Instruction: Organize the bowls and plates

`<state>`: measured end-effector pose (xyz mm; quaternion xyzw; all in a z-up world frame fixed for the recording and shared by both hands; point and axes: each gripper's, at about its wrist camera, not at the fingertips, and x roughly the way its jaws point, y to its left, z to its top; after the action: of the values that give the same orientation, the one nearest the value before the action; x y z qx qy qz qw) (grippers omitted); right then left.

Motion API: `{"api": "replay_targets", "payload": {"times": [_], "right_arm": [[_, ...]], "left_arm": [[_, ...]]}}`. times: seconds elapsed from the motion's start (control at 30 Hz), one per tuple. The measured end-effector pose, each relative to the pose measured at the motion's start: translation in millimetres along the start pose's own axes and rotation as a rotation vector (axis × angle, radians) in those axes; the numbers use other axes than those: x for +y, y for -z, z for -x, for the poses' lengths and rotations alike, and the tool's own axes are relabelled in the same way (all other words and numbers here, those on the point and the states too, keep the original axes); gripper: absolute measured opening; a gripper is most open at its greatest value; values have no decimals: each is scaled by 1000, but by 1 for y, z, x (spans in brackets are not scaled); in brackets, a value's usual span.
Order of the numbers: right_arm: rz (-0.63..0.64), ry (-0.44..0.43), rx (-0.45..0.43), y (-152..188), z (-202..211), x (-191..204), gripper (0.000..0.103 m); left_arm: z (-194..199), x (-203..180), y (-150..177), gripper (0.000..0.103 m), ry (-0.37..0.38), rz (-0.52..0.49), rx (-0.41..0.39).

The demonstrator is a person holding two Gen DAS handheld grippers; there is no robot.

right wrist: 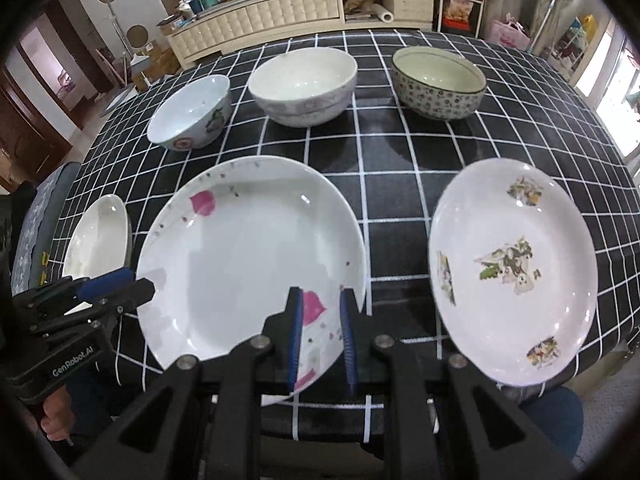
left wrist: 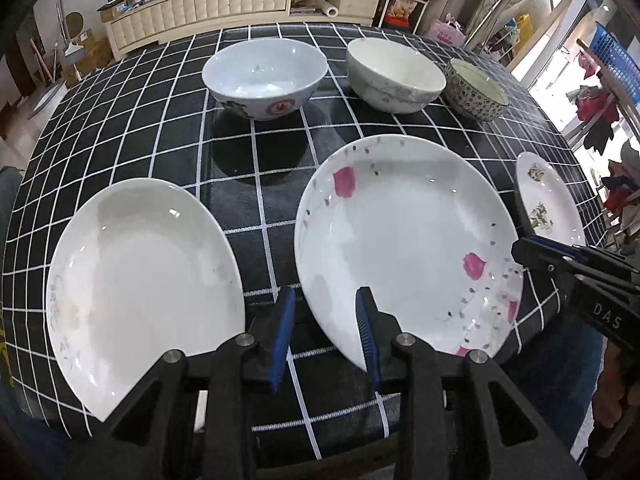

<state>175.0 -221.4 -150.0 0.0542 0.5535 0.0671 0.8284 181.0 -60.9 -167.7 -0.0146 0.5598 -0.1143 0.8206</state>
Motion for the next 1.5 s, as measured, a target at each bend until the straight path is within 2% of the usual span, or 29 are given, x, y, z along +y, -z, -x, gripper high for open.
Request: {"api": "replay_targets", "payload": {"times": [0.07, 0.13, 0.2, 0.27, 0.33, 0.37, 0.47, 0.63, 0.83, 1.0, 1.1, 1.2, 1.5], "right_arm": [[-11, 9, -14, -1, -3, -3, 25], [-6, 31, -25, -3, -5, -4, 42], [0, 32, -12, -6, -9, -4, 48], [-1, 30, -1, -8, -14, -6, 48], [4, 34, 5, -10, -18, -6, 48], [5, 34, 7, -11, -20, -6, 48], [6, 32, 17, -12, -26, -5, 48], [8, 31, 30, -13, -33, -5, 48], [10, 30, 33, -11, -36, -5, 48], [46, 55, 46, -7, -37, 1, 45], [31, 69, 53, -4, -38, 0, 37], [24, 85, 42, -3, -39, -1, 33], [0, 71, 8, -1, -30, -7, 23]], "left_arm": [[-6, 0, -4, 29, -1, -9, 7], [-11, 0, -5, 29, -11, -22, 10], [-16, 0, -7, 29, -19, -24, 17], [-22, 2, -9, 30, -16, -18, 29], [-26, 3, -10, 40, -15, -14, 35], [-28, 3, -11, 41, -22, -12, 34], [-31, 3, -14, 41, -44, -13, 27], [-40, 2, -17, 41, -33, -17, 56], [-43, -1, -19, 41, -5, -22, 53], [-43, -8, -18, 38, -13, -40, 52], [-43, -11, -17, 38, -23, -46, 52], [-42, -9, -15, 33, -21, -31, 58], [-36, -2, -8, 26, -22, -18, 33]]}}
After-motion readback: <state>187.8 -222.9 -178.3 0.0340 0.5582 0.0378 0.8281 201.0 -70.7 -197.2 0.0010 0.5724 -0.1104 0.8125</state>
